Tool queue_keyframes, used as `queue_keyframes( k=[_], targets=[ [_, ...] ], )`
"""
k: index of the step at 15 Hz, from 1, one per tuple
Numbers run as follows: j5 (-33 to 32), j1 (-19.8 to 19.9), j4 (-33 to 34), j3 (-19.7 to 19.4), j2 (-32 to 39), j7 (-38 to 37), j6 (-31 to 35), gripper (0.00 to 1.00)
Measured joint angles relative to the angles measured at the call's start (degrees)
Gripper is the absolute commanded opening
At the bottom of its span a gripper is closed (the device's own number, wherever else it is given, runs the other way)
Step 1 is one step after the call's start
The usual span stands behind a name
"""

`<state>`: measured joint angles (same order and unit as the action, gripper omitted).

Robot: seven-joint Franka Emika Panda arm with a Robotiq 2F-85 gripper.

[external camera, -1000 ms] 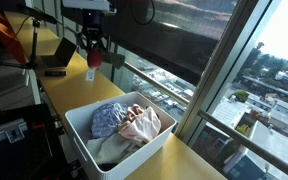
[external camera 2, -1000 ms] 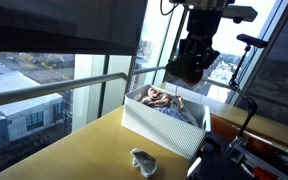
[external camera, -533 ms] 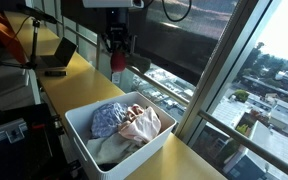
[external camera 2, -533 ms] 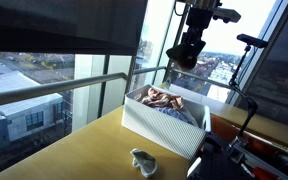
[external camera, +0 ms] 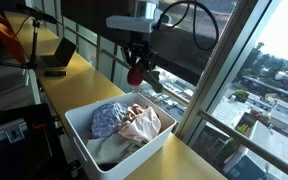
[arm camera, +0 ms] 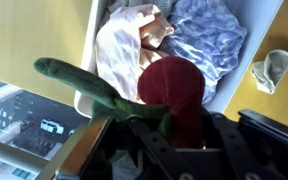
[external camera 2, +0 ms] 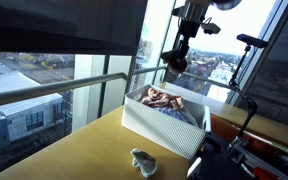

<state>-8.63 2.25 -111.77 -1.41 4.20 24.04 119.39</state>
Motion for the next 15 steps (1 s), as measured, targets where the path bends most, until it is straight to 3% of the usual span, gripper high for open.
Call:
queue_keyframes(
  k=[6,15],
  targets=[
    [-0.14,-1.58,0.24,1.43,-0.16,-5.86,0.93,0.99],
    [-4.47,-9.85,-4.05,8.49,-2.91,-14.66,1.6,1.0]
  ],
)
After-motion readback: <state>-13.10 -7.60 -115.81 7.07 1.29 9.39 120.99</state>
